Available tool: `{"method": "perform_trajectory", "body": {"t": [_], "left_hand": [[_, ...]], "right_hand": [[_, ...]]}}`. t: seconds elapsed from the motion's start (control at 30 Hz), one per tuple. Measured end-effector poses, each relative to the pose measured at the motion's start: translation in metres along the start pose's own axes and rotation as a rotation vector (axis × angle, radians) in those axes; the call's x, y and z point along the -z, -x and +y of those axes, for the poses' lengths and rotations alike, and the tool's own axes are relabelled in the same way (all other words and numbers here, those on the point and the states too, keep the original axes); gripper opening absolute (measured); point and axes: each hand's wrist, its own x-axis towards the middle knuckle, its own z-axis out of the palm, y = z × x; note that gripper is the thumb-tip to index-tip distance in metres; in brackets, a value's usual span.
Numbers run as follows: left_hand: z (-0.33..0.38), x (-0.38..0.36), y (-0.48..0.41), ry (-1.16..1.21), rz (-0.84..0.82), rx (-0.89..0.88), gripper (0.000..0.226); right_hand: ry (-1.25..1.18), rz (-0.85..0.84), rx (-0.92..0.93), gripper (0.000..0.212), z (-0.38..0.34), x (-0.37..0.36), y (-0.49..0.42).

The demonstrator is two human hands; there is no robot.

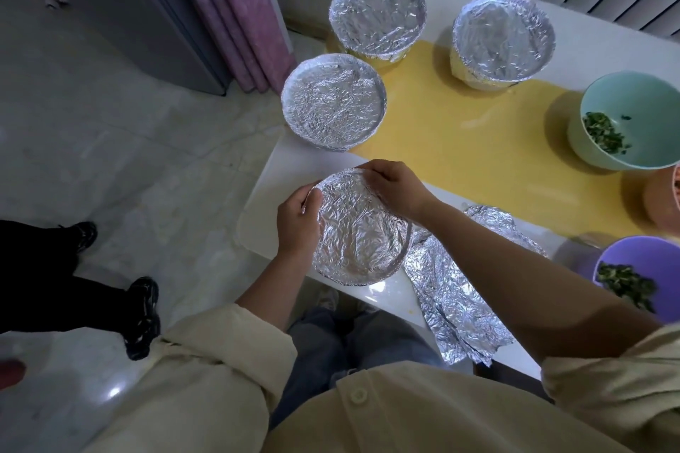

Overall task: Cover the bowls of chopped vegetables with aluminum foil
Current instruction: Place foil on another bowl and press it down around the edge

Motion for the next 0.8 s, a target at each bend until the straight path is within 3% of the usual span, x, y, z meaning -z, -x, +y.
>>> {"method": "perform_trajectory", "body": {"t": [0.27,0.6,0.8], "left_hand": [[0.0,0.004,-0.002,0.01,-0.012,-0.017,0.019],[-0.007,0.016,0.004,0.015,0.206,0.064,0.022],[-0.011,0.026,0.005,-0.04,0.125,0.015,0.03]], "right_hand": [[-0.013,-0.045,-0.014,0.028,-0.004,0.003,0.001],[-0.214,0.318,-0.182,0.034,0.002,-0.004,0.034],[-0.158,0.419,-0.221,0.044,0.004,-0.021,0.066]]}}
